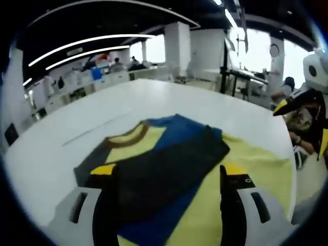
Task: Fold the garment on the visible template until the final outline fits inside the template.
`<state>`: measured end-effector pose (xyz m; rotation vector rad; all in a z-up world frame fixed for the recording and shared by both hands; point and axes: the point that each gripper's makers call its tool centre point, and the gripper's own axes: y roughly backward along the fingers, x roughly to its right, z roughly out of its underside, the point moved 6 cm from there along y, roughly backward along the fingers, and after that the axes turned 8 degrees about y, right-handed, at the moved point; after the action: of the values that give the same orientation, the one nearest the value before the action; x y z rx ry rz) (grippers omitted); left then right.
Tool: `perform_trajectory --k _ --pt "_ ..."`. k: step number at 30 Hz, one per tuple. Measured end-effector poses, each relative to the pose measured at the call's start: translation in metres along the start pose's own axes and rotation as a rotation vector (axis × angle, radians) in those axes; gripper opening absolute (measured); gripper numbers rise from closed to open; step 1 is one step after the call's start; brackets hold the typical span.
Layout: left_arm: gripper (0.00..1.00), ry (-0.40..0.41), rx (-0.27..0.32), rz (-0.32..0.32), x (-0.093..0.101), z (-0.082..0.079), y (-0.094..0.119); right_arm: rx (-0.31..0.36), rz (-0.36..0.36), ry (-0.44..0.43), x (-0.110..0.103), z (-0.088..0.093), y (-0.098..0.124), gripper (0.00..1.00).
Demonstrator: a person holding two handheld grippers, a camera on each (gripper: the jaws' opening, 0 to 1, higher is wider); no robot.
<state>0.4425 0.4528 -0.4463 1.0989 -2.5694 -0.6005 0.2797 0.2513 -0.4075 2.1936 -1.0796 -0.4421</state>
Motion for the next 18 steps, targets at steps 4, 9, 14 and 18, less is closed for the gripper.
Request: perform_trajectory --k 4,9,14,18 --pt "0.78 0.024 0.009 -0.031 -0.015 0.002 0.011 0.007 -0.012 0.005 -0.002 -0.002 -0.003 0.99" --pt "0.71 0.019 -0.005 -0.073 -0.037 0.009 0.024 0.017 -0.016 0.002 -0.002 -0.005 -0.005 0.99" --pt "0.65 0.042 -0.001 -0.117 -0.06 0.016 0.038 0.014 -0.019 0.005 -0.002 -0.005 -0.008 0.99" --pt "0.58 0.031 -0.008 -0.136 -0.073 0.021 0.047 0.01 -0.023 0.004 -0.001 -0.005 -0.01 0.99"
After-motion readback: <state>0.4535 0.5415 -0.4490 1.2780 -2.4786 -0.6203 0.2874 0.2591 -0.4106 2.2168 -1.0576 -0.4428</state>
